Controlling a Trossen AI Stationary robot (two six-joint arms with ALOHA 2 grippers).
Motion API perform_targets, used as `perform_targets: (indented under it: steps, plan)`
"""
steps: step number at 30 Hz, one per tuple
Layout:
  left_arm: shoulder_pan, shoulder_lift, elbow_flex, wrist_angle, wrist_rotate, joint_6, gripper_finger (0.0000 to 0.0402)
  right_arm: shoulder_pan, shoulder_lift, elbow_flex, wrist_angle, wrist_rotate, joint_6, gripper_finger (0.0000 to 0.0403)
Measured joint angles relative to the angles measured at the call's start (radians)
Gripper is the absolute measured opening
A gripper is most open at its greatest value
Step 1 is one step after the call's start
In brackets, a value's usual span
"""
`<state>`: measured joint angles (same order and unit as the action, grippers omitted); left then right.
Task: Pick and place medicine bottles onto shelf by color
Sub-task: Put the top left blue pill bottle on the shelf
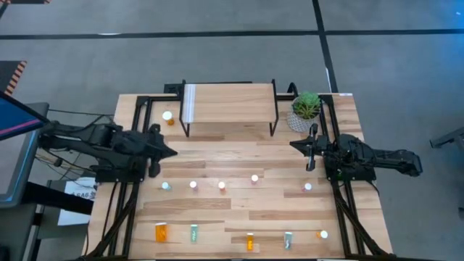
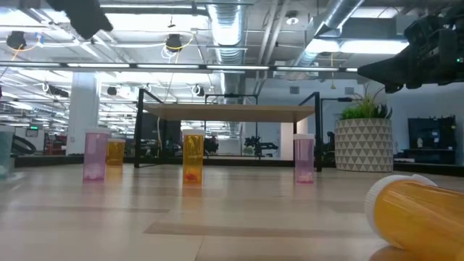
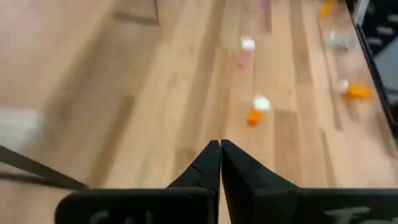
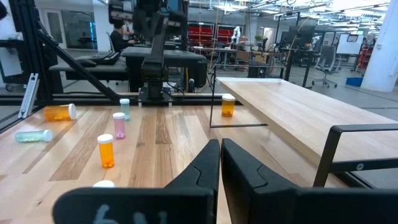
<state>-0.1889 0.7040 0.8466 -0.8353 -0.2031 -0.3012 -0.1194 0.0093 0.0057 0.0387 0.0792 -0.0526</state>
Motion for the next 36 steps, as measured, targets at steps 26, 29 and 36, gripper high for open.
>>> perform_targets:
  steps: [26,29,36]
  plan:
    - [-0.465,0.138,-0.245,-0.109,0.003,-0.551,0.0219,0.000,0.000,0.000,0.001,0.000,0.000,0.0040]
    - [-0.497,0.181,-0.248,-0.108,-0.010,-0.559,0.0218,0.000,0.000,0.000,0.001,0.000,0.000,0.0040]
    - [-0.538,0.292,-0.250,-0.103,-0.053,-0.592,0.0222,0.000,0.000,0.000,0.000,0.000,0.000,0.0040]
